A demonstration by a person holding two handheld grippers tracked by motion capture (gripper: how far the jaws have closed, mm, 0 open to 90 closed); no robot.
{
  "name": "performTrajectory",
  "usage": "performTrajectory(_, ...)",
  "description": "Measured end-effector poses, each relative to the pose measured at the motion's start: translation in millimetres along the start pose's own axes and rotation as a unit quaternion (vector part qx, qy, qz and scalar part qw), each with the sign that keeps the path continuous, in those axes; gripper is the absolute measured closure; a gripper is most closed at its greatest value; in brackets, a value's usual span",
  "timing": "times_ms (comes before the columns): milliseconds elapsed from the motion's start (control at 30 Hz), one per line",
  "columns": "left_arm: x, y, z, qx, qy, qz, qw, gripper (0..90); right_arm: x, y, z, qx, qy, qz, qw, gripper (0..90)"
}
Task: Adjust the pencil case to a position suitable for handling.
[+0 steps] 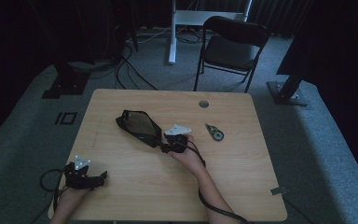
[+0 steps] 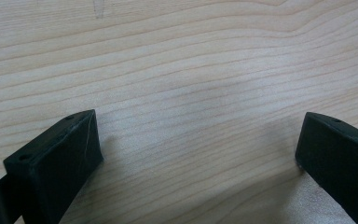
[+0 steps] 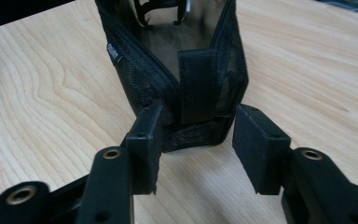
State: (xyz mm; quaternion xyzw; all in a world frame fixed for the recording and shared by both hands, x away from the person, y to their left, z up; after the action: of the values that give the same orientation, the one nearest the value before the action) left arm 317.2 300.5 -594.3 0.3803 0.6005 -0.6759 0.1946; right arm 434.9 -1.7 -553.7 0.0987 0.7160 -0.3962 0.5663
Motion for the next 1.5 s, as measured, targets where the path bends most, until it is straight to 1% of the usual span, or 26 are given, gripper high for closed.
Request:
performTrajectory(100, 0.0, 0.0, 0.0, 0.000, 0.000, 0.000, 1.0000, 0.1, 1.9, 4.5, 1.7, 0.006, -0.008, -0.004, 0.9999, 56.5)
performTrajectory(167, 0.2, -0.1, 0.1, -0.001, -0.001, 0.000, 1.0000, 0.1, 2.9, 5.7, 2.6, 0.006, -0.007, -0.005, 0.9999, 56.6)
performTrajectory(200, 0.3, -0.2, 0.1, -0.001, -0.001, 0.001, 1.0000, 0.1, 4.2, 7.7, 3.9, 0.011, -0.005, -0.006, 0.9999, 56.8)
performTrajectory(233, 0.4, -0.3, 0.1, -0.001, -0.001, 0.001, 1.0000, 0.1, 4.5, 8.3, 2.4, 0.009, -0.014, -0.007, 0.9998, 56.8)
performTrajectory(300, 0.4, -0.3, 0.1, -0.001, -0.001, 0.001, 1.0000, 0.1, 4.5, 9.1, 2.0, 0.009, -0.014, -0.006, 0.9998, 56.9)
performTrajectory(333, 0.4, -0.3, 0.1, -0.001, -0.001, 0.001, 1.0000, 0.1, 3.0, 9.6, -0.9, -0.004, -0.007, -0.001, 1.0000, 57.7)
performTrajectory(367, 0.4, -0.3, 0.1, -0.001, -0.001, 0.001, 1.0000, 0.1, 3.0, 9.6, -0.9, -0.004, -0.007, -0.001, 1.0000, 57.7)
performTrajectory(400, 0.4, -0.3, 0.1, -0.001, -0.001, 0.001, 1.0000, 0.1, 0.6, 10.8, -4.3, -0.012, -0.010, 0.001, 0.9999, 62.4)
performTrajectory(433, 0.4, -0.3, 0.1, -0.001, -0.001, 0.001, 1.0000, 0.1, 0.3, 11.9, -5.9, -0.017, -0.011, -0.001, 0.9998, 62.5)
performTrajectory(500, 0.4, -0.3, 0.1, -0.001, -0.001, 0.001, 1.0000, 0.1, -0.1, 14.0, -7.3, -0.016, -0.022, -0.008, 0.9996, 71.6)
performTrajectory(533, 0.4, -0.3, 0.1, -0.001, -0.001, 0.001, 1.0000, 0.1, -0.1, 14.0, -7.3, -0.016, -0.022, -0.008, 0.9996, 71.6)
performTrajectory(567, 0.4, -0.3, 0.1, -0.001, -0.001, 0.001, 1.0000, 0.1, -0.6, 14.8, -9.2, -0.026, -0.009, -0.006, 0.9996, 72.3)
performTrajectory(633, 0.4, -0.3, 0.1, -0.001, -0.001, 0.001, 1.0000, 0.1, -0.5, 14.2, -10.8, -0.028, -0.010, -0.009, 0.9995, 72.4)
performTrajectory(700, 0.4, -0.3, 0.1, -0.001, -0.001, 0.001, 1.0000, 0.1, -0.8, 13.0, -11.6, -0.024, -0.018, -0.010, 0.9995, 72.6)
performTrajectory(767, 0.4, -0.3, 0.1, -0.001, -0.001, 0.001, 1.0000, 0.1, -1.7, 11.2, -9.4, -0.017, -0.017, -0.006, 0.9997, 72.6)
performTrajectory(867, 0.4, -0.3, 0.1, -0.001, -0.001, 0.001, 1.0000, 0.1, -2.2, 9.3, -7.6, -0.012, -0.011, -0.005, 0.9998, 72.6)
performTrajectory(967, 0.4, -0.3, 0.1, -0.001, -0.001, 0.001, 1.0000, 0.1, -2.9, 2.7, -1.8, 0.002, -0.001, 0.009, 1.0000, 72.6)
performTrajectory(1000, 0.4, -0.3, 0.1, -0.001, -0.001, 0.001, 1.0000, 0.1, -1.6, 1.3, -0.1, 0.004, -0.003, 0.006, 1.0000, 72.6)
performTrajectory(1067, 0.4, -0.3, 0.1, -0.001, -0.001, 0.001, 1.0000, 0.1, 0.8, -1.7, 3.0, 0.007, 0.008, 0.006, 0.9999, 72.6)
performTrajectory(1100, 0.4, -0.3, 0.1, -0.001, -0.001, 0.001, 1.0000, 0.1, 2.7, -3.2, 3.5, 0.006, 0.000, -0.001, 1.0000, 72.6)
performTrajectory(1133, 0.3, -0.3, 0.1, -0.001, -0.001, 0.001, 1.0000, 0.1, 4.3, -4.7, 4.7, 0.012, 0.000, -0.003, 0.9999, 72.6)
performTrajectory(1300, 0.3, -0.2, 0.1, -0.001, -0.001, 0.001, 1.0000, 0.1, 13.3, -13.4, 9.5, 0.011, 0.001, -0.009, 0.9999, 72.7)
performTrajectory(1333, 0.3, -0.2, 0.1, -0.001, -0.001, 0.001, 1.0000, 0.1, 14.4, -15.6, 10.7, 0.014, 0.003, -0.007, 0.9999, 72.7)
performTrajectory(1367, 0.3, -0.2, 0.1, -0.001, -0.001, 0.001, 1.0000, 0.1, 16.0, -17.8, 11.5, 0.017, -0.004, -0.012, 0.9998, 72.7)
performTrajectory(1433, 0.3, -0.2, 0.1, -0.001, -0.001, 0.002, 1.0000, 0.1, 16.6, -20.6, 12.5, 0.018, 0.001, -0.009, 0.9998, 72.7)
performTrajectory(1500, 0.3, -0.2, 0.1, -0.001, -0.001, 0.002, 1.0000, 0.1, 19.7, -27.7, 16.3, 0.029, 0.000, -0.011, 0.9995, 72.7)
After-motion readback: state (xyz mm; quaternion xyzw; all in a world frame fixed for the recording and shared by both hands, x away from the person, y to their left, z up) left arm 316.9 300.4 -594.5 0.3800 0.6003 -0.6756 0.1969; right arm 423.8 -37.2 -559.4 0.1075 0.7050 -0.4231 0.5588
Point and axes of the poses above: each handheld gripper's, and its own axes: y roughly forward along the jaws, x roughly out of its underside, z roughly to its right, the point moved 6 cm from there along y, roughly forward along the jaws, and after that the axes turned 5 degrees about z, right-handed, at the moved point
